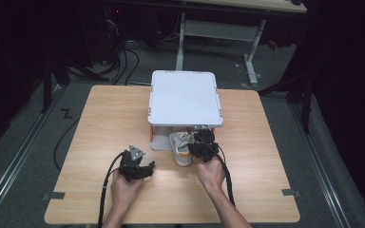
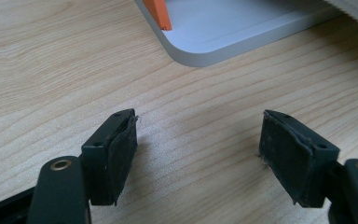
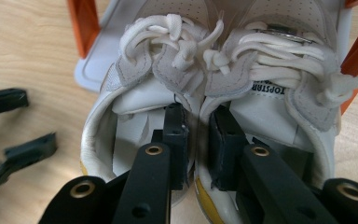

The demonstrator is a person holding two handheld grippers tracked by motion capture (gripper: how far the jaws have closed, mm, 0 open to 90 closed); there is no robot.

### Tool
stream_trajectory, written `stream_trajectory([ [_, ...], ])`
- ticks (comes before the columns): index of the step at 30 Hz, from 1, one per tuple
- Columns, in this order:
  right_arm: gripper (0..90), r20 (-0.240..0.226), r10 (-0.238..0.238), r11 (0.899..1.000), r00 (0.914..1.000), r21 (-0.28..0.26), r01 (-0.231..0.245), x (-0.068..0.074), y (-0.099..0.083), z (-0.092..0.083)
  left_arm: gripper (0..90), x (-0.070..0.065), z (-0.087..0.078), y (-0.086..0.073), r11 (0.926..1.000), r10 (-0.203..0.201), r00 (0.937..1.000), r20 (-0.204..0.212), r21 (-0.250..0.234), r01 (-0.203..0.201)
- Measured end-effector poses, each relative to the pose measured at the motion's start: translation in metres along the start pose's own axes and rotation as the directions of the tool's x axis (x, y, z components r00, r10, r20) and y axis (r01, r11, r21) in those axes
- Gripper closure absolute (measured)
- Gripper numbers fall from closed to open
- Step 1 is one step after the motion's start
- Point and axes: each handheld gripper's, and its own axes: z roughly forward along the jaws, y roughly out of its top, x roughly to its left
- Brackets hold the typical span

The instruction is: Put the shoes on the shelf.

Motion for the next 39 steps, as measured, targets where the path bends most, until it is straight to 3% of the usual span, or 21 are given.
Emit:
stream_trajectory([
  [9,77.9,0.012,0.029,0.999,0.9995,-0.027,-0.028,0.002,0.004,0.014,29.3,0.0,0.0,0.0,1.0,-0.007,1.0,-0.001,-0.004,0.007],
  [15,75.1,0.039,0.017,0.998,0.9991,-0.062,-0.015,0.007,0.003,0.021,29.7,0.0,0.001,0.0,0.9999,-0.015,0.9999,-0.002,-0.006,0.015],
  [20,66.6,0.043,0.009,0.997,0.999,-0.081,-0.006,0.007,0.001,0.025,32.9,0.003,0.002,0.004,0.9998,-0.021,0.9997,-0.008,0.003,0.021],
  [23,56.3,0.071,-0.011,0.996,0.9974,-0.086,0.017,0.007,0.001,0.025,33.9,0.005,0.003,0.007,0.9991,-0.042,0.9991,0.005,-0.005,0.042],
  [27,47.6,0.081,-0.042,0.994,0.9959,-0.094,0.049,0.006,-0.001,0.024,33.9,0.008,0.01,0.016,0.9987,-0.045,0.999,0.007,0.026,0.044],
  [32,39.9,0.053,-0.05,0.994,0.9974,-0.09,0.054,0.004,-0.003,0.024,34.3,0.011,0.015,0.028,0.9974,-0.072,0.9973,0.012,0.009,0.072],
  [34,36.6,0.032,-0.043,0.994,0.9986,-0.097,0.046,0.002,-0.003,0.023,36.6,0.014,0.016,0.03,0.9935,-0.113,0.9935,0.016,-0.018,0.113],
  [36,32.8,-0.005,-0.033,0.99,0.9994,-0.136,0.032,-0.002,-0.004,0.018,36.0,0.017,0.02,0.033,0.9934,-0.114,0.9935,0.007,0.011,0.114],
  [39,28.9,-0.026,-0.04,0.985,0.9989,-0.167,0.035,-0.004,-0.003,0.012,36.3,0.017,0.023,0.041,0.9941,-0.108,0.9941,0.0,0.005,0.108],
])
